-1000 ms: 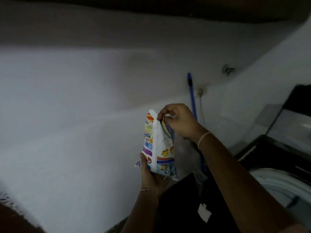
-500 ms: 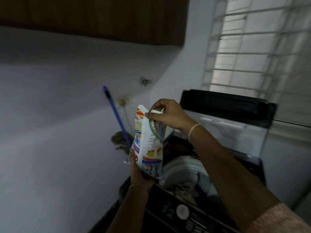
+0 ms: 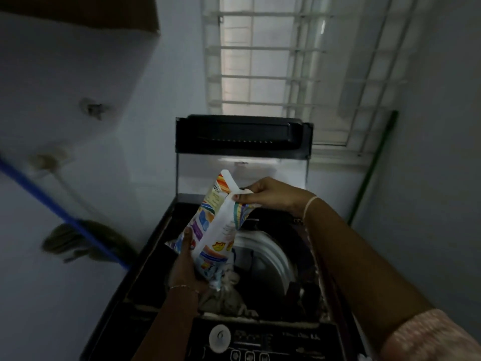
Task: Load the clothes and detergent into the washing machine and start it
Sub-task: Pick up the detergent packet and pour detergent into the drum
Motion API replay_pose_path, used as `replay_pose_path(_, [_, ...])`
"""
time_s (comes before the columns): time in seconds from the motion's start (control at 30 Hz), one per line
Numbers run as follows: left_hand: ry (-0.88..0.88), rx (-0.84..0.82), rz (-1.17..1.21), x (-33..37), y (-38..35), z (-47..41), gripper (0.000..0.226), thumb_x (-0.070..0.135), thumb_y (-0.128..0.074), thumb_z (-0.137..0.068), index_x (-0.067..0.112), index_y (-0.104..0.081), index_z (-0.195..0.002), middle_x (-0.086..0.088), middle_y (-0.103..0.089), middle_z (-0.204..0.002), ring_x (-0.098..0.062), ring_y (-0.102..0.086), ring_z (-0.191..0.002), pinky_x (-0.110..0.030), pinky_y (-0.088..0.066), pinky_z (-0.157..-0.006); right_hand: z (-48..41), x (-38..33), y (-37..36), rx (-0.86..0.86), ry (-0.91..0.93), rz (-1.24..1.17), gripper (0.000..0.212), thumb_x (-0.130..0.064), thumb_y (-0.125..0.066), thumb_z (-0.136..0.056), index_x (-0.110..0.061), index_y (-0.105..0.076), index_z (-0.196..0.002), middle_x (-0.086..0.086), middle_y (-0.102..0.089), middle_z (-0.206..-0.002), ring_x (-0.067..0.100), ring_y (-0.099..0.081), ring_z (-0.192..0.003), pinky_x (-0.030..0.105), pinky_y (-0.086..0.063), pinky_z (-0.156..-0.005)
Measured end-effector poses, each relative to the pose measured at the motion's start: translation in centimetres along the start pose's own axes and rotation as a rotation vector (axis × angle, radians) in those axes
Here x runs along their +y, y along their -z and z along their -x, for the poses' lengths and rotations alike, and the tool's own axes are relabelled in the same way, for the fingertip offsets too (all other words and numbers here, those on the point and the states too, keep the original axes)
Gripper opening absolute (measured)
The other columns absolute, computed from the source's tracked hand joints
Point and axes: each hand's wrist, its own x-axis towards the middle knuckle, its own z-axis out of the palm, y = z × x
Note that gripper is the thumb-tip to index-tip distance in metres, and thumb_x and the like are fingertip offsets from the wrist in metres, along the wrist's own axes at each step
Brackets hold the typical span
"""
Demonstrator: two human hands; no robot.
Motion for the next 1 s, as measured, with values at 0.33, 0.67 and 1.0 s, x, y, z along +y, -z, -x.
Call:
replay_pose_path(0.33, [0.312,0.055,-0.261,-2.6,0.7,-4.6,0.051,0.055,-0.061,-0.072,0.021,-0.06,-0.111,-0.011,-0.069,-0.108,-0.026,-0.06,-0.102,-0.038,-0.057,-0.074,2.7,7.9,-1.2,0.097,-0.266,-0.107,0.046,-0.057,-0.066,-0.078,-0.015,-0.075,-0.096,-0.006,-0.073,-0.102,0.011,-0.067,-0.097,0.03,-0.048,-0.096])
replay_pose_path(0.67, [0.355,-0.055,-0.427,-6.4,1.1,-6.1,0.063,0.058,-0.066,-0.074,0.02,-0.061,-0.125,-0.01,-0.065,-0.124,-0.034,-0.062,-0.111,-0.041,-0.056,-0.081,7.8,13.8,-3.0,0.29,-0.44,-0.302,0.057,-0.063,-0.069,-0.071,-0.014,-0.073,-0.098,0.002,-0.074,-0.102,0.021,-0.07,-0.095,0.041,-0.052,-0.097])
replay_pose_path(1.0, [0.302,0.021,-0.582,-6.2,1.3,-5.7,0.026,0.04,-0.054,-0.092,0.022,-0.067,-0.106,-0.001,-0.076,-0.086,-0.019,-0.073,-0.072,-0.032,-0.059,-0.057,10.4,16.9,-5.3,0.189,-0.433,-0.452,0.032,-0.017,-0.074,-0.08,-0.002,-0.069,-0.108,0.011,-0.071,-0.112,0.021,-0.067,-0.102,0.027,-0.053,-0.091])
